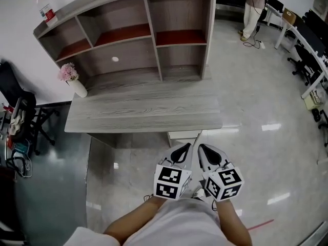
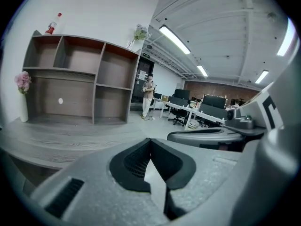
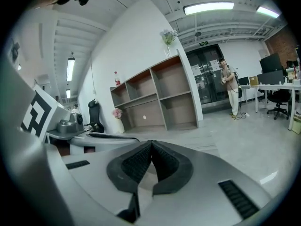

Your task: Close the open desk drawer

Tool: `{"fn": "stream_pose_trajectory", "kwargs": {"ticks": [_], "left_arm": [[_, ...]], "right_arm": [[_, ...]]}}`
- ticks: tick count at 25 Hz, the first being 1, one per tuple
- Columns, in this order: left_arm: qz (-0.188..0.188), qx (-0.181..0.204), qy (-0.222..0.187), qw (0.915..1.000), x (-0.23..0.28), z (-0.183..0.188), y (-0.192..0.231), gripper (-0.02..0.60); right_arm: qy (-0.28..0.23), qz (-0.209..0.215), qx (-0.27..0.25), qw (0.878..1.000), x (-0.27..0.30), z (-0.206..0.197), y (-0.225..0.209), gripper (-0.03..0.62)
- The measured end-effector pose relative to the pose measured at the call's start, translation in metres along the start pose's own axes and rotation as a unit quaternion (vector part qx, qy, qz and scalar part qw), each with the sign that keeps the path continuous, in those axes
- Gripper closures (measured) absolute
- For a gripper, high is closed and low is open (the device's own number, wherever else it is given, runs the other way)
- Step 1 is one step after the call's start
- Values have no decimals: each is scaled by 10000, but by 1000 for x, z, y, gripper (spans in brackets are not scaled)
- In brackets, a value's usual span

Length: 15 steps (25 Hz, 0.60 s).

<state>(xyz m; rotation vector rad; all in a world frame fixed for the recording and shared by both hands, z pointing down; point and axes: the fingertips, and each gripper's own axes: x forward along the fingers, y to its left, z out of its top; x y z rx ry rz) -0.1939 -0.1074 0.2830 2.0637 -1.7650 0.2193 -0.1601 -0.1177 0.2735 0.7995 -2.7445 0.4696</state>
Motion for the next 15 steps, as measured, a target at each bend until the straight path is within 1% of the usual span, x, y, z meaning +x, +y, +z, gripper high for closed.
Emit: {"fn": "stream_pose_trajectory", "kwargs": {"ticks": [5,10,15], "left_arm": [[23,95,-40,9999,4,4,-16,578],[24,161,67,9998,1,4,-19,578],[72,114,75,9999,3,2,-22,578]], "right_arm": [[-57,91,30,9999,-9,2,-10,594],[-88,147,21,9999,-9,9,-8,594],[-75,198,28,9998,-11,7,-10,594]]}}
